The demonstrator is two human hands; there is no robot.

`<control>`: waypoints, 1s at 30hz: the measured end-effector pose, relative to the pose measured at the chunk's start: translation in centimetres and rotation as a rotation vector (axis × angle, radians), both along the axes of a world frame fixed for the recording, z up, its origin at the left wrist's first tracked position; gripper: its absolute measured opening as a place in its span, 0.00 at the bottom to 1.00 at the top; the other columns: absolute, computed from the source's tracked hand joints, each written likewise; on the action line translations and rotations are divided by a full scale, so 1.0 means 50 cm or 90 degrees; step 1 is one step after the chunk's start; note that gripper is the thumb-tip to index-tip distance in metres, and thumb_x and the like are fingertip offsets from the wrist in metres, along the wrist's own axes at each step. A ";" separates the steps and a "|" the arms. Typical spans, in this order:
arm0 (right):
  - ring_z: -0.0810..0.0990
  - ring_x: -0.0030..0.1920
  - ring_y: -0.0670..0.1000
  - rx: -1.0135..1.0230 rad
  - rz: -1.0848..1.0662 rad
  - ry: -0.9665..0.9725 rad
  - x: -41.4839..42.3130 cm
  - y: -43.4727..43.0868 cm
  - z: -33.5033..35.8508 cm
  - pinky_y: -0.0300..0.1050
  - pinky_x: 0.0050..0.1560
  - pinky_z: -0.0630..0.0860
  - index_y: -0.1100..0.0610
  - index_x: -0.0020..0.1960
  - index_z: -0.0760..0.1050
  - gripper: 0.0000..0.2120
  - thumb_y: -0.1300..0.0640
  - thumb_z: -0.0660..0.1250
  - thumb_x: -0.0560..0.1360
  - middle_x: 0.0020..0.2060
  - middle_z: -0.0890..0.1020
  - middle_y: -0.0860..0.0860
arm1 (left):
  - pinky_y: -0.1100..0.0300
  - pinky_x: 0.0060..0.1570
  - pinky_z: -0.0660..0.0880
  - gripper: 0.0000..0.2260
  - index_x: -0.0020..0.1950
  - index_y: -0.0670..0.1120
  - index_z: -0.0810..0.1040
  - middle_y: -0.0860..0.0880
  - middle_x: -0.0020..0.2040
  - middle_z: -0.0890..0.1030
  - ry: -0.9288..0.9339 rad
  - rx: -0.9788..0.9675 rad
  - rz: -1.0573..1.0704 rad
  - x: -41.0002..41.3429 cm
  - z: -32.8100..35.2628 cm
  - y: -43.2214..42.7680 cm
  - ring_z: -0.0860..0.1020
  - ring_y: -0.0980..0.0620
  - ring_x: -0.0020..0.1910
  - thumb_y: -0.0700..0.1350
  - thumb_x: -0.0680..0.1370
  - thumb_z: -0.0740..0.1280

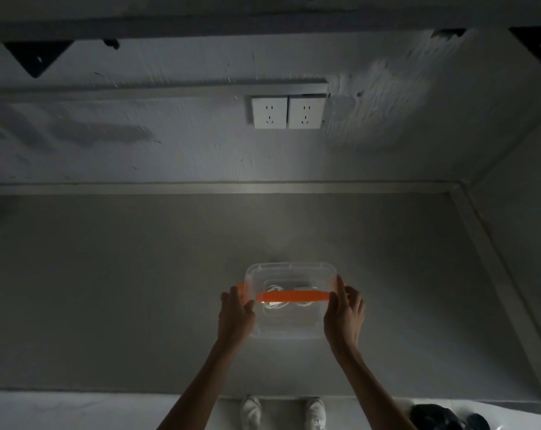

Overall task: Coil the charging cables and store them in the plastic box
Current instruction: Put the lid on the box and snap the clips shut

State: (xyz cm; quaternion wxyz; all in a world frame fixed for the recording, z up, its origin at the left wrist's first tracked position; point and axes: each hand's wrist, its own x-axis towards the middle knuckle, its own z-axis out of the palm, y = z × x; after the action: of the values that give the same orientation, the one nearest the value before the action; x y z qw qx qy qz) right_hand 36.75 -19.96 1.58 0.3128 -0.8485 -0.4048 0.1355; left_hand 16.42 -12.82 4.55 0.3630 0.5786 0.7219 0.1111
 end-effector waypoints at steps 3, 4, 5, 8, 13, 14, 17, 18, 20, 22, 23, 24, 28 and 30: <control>0.68 0.61 0.59 -0.061 -0.020 0.000 -0.009 0.009 -0.007 0.55 0.61 0.67 0.51 0.74 0.64 0.23 0.60 0.59 0.80 0.64 0.72 0.59 | 0.47 0.55 0.75 0.14 0.57 0.40 0.73 0.38 0.55 0.76 -0.033 -0.009 0.005 -0.013 -0.004 0.011 0.77 0.37 0.56 0.44 0.74 0.66; 0.66 0.64 0.60 -0.070 -0.026 0.015 -0.014 0.013 -0.008 0.58 0.64 0.66 0.50 0.75 0.62 0.24 0.60 0.59 0.80 0.66 0.70 0.59 | 0.47 0.58 0.73 0.16 0.56 0.39 0.73 0.38 0.55 0.76 -0.028 0.000 0.002 -0.014 -0.007 0.021 0.75 0.38 0.58 0.46 0.72 0.65; 0.64 0.69 0.61 -0.072 -0.024 0.032 -0.019 0.016 -0.011 0.61 0.67 0.64 0.49 0.75 0.61 0.24 0.60 0.57 0.80 0.69 0.68 0.59 | 0.48 0.62 0.70 0.20 0.59 0.40 0.72 0.38 0.58 0.74 -0.013 0.008 0.005 -0.013 -0.012 0.031 0.71 0.38 0.61 0.48 0.70 0.64; 0.53 0.77 0.62 -0.037 -0.019 0.114 -0.021 0.012 -0.025 0.68 0.72 0.58 0.48 0.76 0.59 0.22 0.56 0.55 0.83 0.76 0.59 0.58 | 0.47 0.70 0.61 0.32 0.75 0.43 0.62 0.37 0.72 0.65 -0.001 0.007 0.049 -0.011 -0.031 0.053 0.62 0.38 0.73 0.44 0.73 0.70; 0.57 0.77 0.60 0.079 -0.110 0.338 -0.016 -0.001 -0.025 0.62 0.72 0.59 0.50 0.79 0.49 0.36 0.42 0.59 0.77 0.79 0.54 0.57 | 0.54 0.46 0.70 0.34 0.72 0.51 0.67 0.36 0.63 0.74 -0.547 -0.258 0.197 -0.054 -0.067 0.028 0.74 0.40 0.61 0.53 0.70 0.76; 0.57 0.77 0.60 0.080 -0.111 0.365 -0.017 -0.002 -0.025 0.63 0.72 0.59 0.50 0.79 0.47 0.37 0.41 0.59 0.77 0.79 0.54 0.56 | 0.56 0.45 0.68 0.30 0.67 0.50 0.73 0.40 0.56 0.76 -0.582 -0.274 0.170 -0.064 -0.068 0.013 0.74 0.44 0.54 0.57 0.68 0.76; 0.62 0.76 0.61 0.067 -0.099 0.392 -0.023 -0.002 -0.028 0.64 0.71 0.64 0.50 0.79 0.46 0.33 0.46 0.59 0.81 0.78 0.58 0.57 | 0.58 0.33 0.64 0.26 0.57 0.40 0.78 0.47 0.35 0.71 -0.507 -0.175 0.142 -0.071 -0.081 -0.004 0.69 0.50 0.33 0.59 0.69 0.73; 0.64 0.75 0.61 0.061 -0.105 0.388 -0.025 -0.002 -0.029 0.63 0.70 0.65 0.50 0.79 0.47 0.33 0.47 0.59 0.81 0.78 0.60 0.57 | 0.58 0.31 0.67 0.23 0.54 0.41 0.79 0.47 0.34 0.73 -0.443 -0.112 0.130 -0.067 -0.082 -0.003 0.72 0.49 0.32 0.59 0.71 0.73; 0.66 0.73 0.62 0.050 -0.120 0.366 -0.027 -0.001 -0.028 0.63 0.69 0.67 0.51 0.79 0.49 0.32 0.46 0.59 0.80 0.77 0.63 0.57 | 0.57 0.38 0.77 0.16 0.58 0.43 0.80 0.46 0.42 0.83 -0.291 0.012 0.072 -0.054 -0.074 -0.004 0.83 0.45 0.42 0.54 0.77 0.69; 0.69 0.72 0.62 0.040 -0.123 0.346 -0.025 -0.001 -0.027 0.64 0.68 0.69 0.50 0.79 0.51 0.31 0.45 0.59 0.80 0.76 0.65 0.57 | 0.54 0.52 0.80 0.16 0.67 0.46 0.76 0.47 0.56 0.83 -0.215 0.092 0.035 -0.033 -0.060 -0.020 0.82 0.48 0.54 0.49 0.81 0.63; 0.69 0.71 0.62 0.033 -0.121 0.338 -0.024 -0.001 -0.027 0.63 0.67 0.70 0.50 0.79 0.51 0.31 0.45 0.59 0.80 0.76 0.65 0.57 | 0.55 0.56 0.78 0.17 0.70 0.46 0.73 0.48 0.60 0.82 -0.200 0.129 0.027 -0.024 -0.054 -0.029 0.81 0.50 0.57 0.47 0.82 0.62; 0.70 0.71 0.62 0.027 -0.116 0.330 -0.024 -0.002 -0.026 0.63 0.67 0.70 0.50 0.79 0.51 0.31 0.44 0.58 0.80 0.76 0.66 0.57 | 0.57 0.57 0.77 0.18 0.72 0.45 0.72 0.49 0.61 0.81 -0.184 0.169 0.022 -0.017 -0.051 -0.038 0.80 0.51 0.58 0.45 0.82 0.60; 0.71 0.70 0.62 0.020 -0.109 0.292 -0.029 -0.002 -0.020 0.61 0.66 0.70 0.51 0.78 0.53 0.30 0.44 0.58 0.81 0.75 0.67 0.56 | 0.62 0.50 0.75 0.17 0.70 0.41 0.72 0.43 0.60 0.83 -0.126 0.250 0.006 -0.009 -0.040 -0.040 0.84 0.45 0.54 0.39 0.82 0.61; 0.72 0.70 0.62 0.010 -0.118 0.278 -0.031 -0.004 -0.015 0.61 0.66 0.70 0.51 0.78 0.54 0.29 0.44 0.57 0.81 0.75 0.68 0.56 | 0.59 0.48 0.78 0.17 0.71 0.40 0.71 0.42 0.57 0.84 -0.109 0.259 -0.020 -0.006 -0.037 -0.042 0.85 0.44 0.51 0.38 0.81 0.60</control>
State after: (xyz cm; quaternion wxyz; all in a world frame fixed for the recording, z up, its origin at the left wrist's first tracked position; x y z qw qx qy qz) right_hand 35.21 -20.15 0.83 0.4108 -0.8302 -0.2487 0.2832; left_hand 16.12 -14.94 2.70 0.3005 0.6395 0.6420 0.2975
